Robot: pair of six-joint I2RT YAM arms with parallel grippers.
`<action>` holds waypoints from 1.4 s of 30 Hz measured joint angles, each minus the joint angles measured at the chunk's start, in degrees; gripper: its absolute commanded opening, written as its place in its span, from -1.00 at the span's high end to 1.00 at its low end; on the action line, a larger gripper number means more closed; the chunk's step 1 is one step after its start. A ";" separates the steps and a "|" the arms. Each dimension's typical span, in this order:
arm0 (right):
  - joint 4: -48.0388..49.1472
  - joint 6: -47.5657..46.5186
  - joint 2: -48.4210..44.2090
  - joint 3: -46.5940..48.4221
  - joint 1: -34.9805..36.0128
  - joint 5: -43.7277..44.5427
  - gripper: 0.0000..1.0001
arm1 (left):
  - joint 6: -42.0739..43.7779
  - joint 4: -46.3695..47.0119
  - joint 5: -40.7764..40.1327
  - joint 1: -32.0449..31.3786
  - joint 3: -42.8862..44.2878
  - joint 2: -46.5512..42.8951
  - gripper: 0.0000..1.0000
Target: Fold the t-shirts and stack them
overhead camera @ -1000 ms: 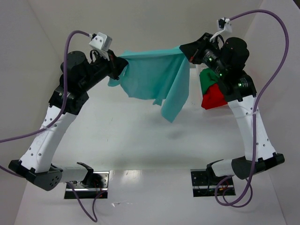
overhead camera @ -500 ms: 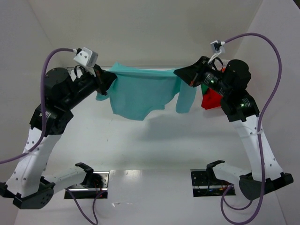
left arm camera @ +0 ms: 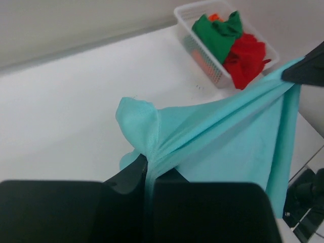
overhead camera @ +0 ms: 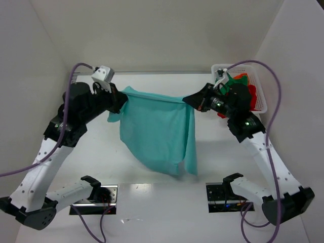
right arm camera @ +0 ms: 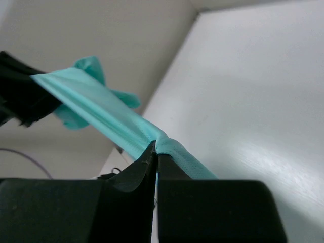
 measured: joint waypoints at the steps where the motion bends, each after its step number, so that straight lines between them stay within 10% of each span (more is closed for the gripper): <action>1: 0.57 0.02 1.29 -2.21 0.00 0.90 1.00 | -0.94 0.87 -1.03 0.02 -2.34 0.52 1.00; 7: 0.85 -0.42 13.86 -10.01 -0.22 5.42 0.55 | -4.79 2.10 -4.98 1.88 -13.03 5.09 1.00; 10: -0.52 -1.95 17.51 -10.40 -2.01 10.05 -0.15 | -5.99 4.50 -6.14 6.47 -15.13 6.75 0.99; 14: -0.68 -3.87 21.03 -9.29 -2.58 13.68 -0.61 | -5.33 7.80 -3.69 9.92 -15.41 10.05 0.88; 26: -0.07 -7.41 41.16 0.87 -2.19 14.82 -0.64 | 0.61 3.50 6.25 10.34 -12.13 24.63 0.92; 42: -4.85 -8.74 48.26 4.28 0.09 22.82 -0.49 | -4.28 2.71 -1.97 19.58 -10.36 24.30 0.92</action>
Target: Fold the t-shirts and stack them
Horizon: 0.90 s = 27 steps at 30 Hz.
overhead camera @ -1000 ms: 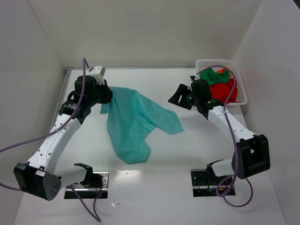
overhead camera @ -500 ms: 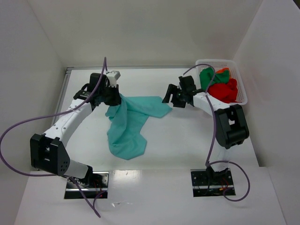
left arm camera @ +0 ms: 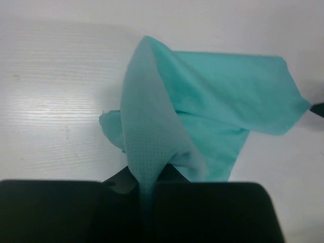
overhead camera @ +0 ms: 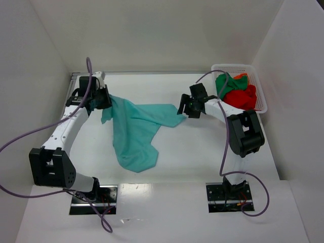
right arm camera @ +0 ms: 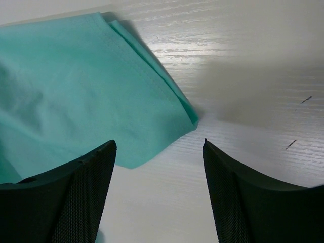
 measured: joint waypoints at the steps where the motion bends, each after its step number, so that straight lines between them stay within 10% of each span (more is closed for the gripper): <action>1: 0.00 0.00 0.02 0.00 0.00 0.24 -0.49 | -0.50 0.35 0.02 1.60 -0.55 -0.13 0.92; 6: 0.33 0.22 0.20 -0.02 0.00 0.81 -0.39 | -2.12 1.29 -0.02 5.79 -1.60 0.31 0.55; 7: 0.42 0.35 0.31 -0.02 0.00 0.79 -0.36 | -2.43 1.55 0.02 5.75 -1.57 0.72 0.09; 12: 0.63 0.63 2.03 0.00 0.00 0.59 -0.32 | -3.19 2.19 0.44 5.70 -1.42 3.76 -0.92; 27: 1.31 0.39 4.42 0.17 0.00 1.03 0.02 | -3.80 -1.97 7.72 5.75 -0.81 -6.99 -1.00</action>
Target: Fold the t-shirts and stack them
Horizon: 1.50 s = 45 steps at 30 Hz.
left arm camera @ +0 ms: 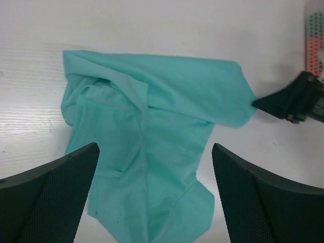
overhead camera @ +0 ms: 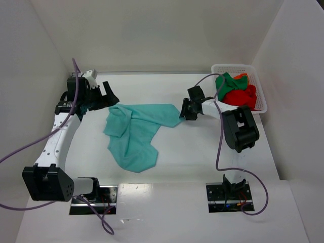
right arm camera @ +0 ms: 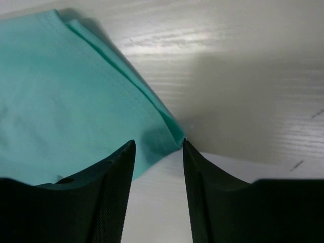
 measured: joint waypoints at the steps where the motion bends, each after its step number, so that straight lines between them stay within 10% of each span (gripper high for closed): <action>1: 0.00 0.02 0.85 0.28 0.00 -0.04 0.06 | 0.13 -0.26 1.01 0.00 -0.26 -0.98 -1.00; 5: 0.26 0.13 2.38 2.25 -0.02 0.13 0.18 | 1.07 -1.75 3.91 0.00 -1.86 -2.89 -1.00; 11: -0.61 -0.24 3.85 3.78 -0.02 1.75 1.00 | 1.44 -3.85 7.37 -2.03 -2.62 -2.75 -1.00; 31: -4.26 -1.66 8.55 32.94 -5.14 8.94 1.00 | -6.36 -4.42 9.20 -30.49 -10.58 0.96 -0.94; 45: -6.82 -3.19 10.58 36.30 -7.32 9.01 1.00 | -20.41 -2.36 -9.79 -45.42 -13.07 11.34 -0.82</action>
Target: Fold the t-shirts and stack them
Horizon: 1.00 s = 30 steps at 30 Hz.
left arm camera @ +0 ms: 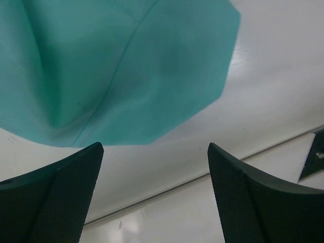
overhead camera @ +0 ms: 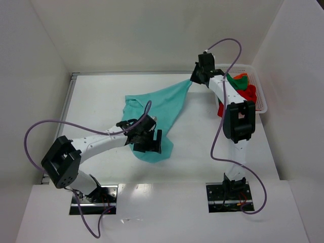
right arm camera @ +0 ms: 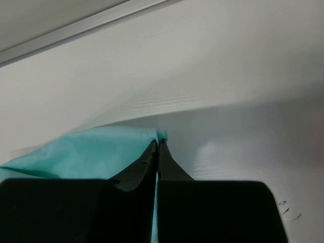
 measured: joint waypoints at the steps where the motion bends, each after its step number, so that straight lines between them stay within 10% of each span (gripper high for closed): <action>1: -0.02 -0.24 0.00 0.00 0.00 -0.02 1.00 | -1.20 0.68 -1.07 -0.07 -0.85 -0.11 -0.82; 17: 0.79 -1.40 0.00 -2.64 -0.66 -0.02 1.00 | -8.98 5.66 -4.90 -5.97 -4.26 5.31 -0.77; 30: 0.81 -1.86 -0.02 -3.89 -1.84 0.24 1.00 | -11.67 4.59 -11.37 -6.64 -2.38 8.98 -0.17</action>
